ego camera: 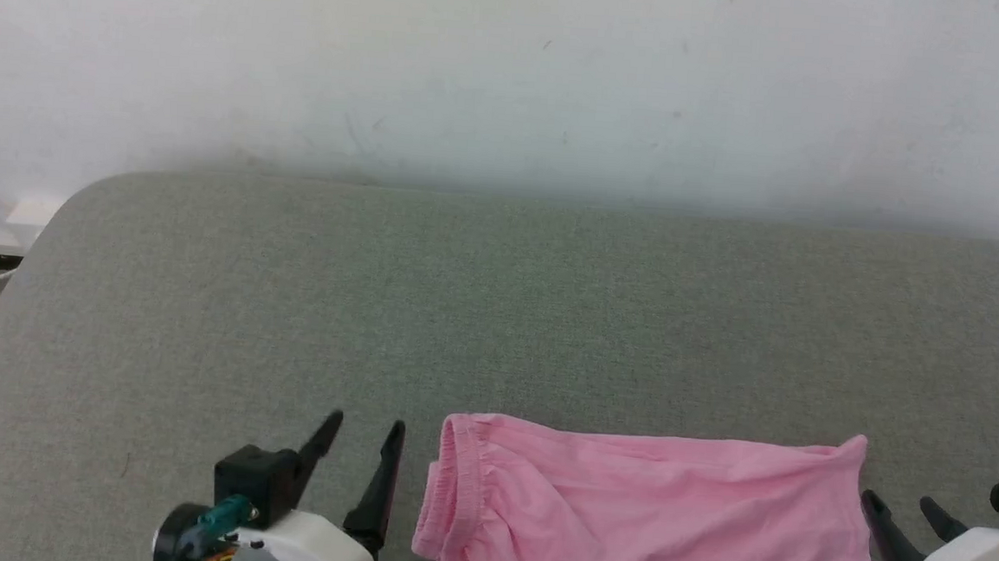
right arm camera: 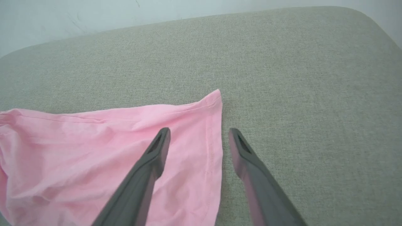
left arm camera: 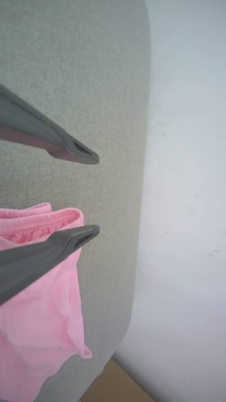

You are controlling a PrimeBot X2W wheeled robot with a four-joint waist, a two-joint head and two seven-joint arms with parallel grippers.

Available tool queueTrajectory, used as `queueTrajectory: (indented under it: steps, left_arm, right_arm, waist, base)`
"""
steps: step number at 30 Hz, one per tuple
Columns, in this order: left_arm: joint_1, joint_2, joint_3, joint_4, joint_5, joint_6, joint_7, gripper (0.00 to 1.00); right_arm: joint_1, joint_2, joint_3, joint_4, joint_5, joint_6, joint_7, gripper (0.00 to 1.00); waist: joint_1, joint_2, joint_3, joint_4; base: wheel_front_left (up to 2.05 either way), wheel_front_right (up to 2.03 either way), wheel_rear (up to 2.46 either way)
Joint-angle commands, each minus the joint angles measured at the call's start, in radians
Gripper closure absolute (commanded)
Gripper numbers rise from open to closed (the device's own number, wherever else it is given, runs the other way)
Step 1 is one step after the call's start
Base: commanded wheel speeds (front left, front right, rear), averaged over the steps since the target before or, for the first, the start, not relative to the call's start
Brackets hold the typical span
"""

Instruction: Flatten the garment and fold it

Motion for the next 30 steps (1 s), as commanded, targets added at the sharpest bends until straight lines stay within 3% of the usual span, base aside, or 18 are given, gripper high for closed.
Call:
queueTrajectory:
  steps: [1, 6, 13, 18, 28, 29, 30]
  left_arm:
    - [-0.001, 0.01, 0.003, -0.011, 0.032, 0.007, -0.038, 0.0]
    - [-0.028, 0.066, -0.028, 0.012, 0.272, 0.088, -0.185, 0.0]
    - [0.026, -0.005, 0.038, -0.051, 0.36, 0.185, -0.21, 0.0]
    - [0.086, -0.051, 0.11, -0.07, 0.364, 0.167, -0.21, 0.0]
    - [0.101, -0.124, 0.182, -0.053, 0.426, 0.068, -0.21, 0.0]
    - [0.1, -0.129, 0.184, -0.048, 0.431, 0.056, -0.21, 0.0]
    - [0.099, -0.134, 0.186, -0.042, 0.436, 0.047, -0.21, 0.0]
  right_arm:
    - [0.012, -0.005, -0.002, 0.001, 0.007, -0.001, -0.009, 0.0]
    - [0.017, -0.01, 0.004, 0.057, 0.019, -0.001, -0.05, 0.0]
    - [0.01, 0.015, -0.03, 0.151, 0.013, -0.001, -0.075, 0.0]
    - [0.004, 0.035, -0.043, 0.21, 0.019, -0.001, -0.064, 0.0]
    - [-0.01, 0.04, 0.046, 0.288, 0.11, -0.001, -0.007, 0.0]
    - [-0.01, 0.037, 0.06, 0.295, 0.119, -0.001, 0.0, 0.28]
    - [-0.01, 0.035, 0.072, 0.302, 0.127, -0.001, 0.005, 0.67]
  waist:
    - [0.0001, 0.0, 0.004, 0.007]
    - [0.0001, 0.0, 0.013, 0.018]
    - [0.0001, 0.0, 0.033, 0.041]
    - [0.0001, 0.0, 0.044, 0.056]
    - [0.0001, 0.0, 0.07, 0.081]
    - [0.0001, 0.0, 0.072, 0.083]
    - [0.0001, 0.0, 0.073, 0.084]
  base:
    - [0.0, 0.0, 0.0]
    - [0.0, 0.0, 0.0]
    - [0.0, 0.0, 0.0]
    - [0.0, 0.0, 0.0]
    - [0.0, 0.0, 0.0]
    - [0.0, 0.0, 0.0]
    - [0.0, 0.0, 0.0]
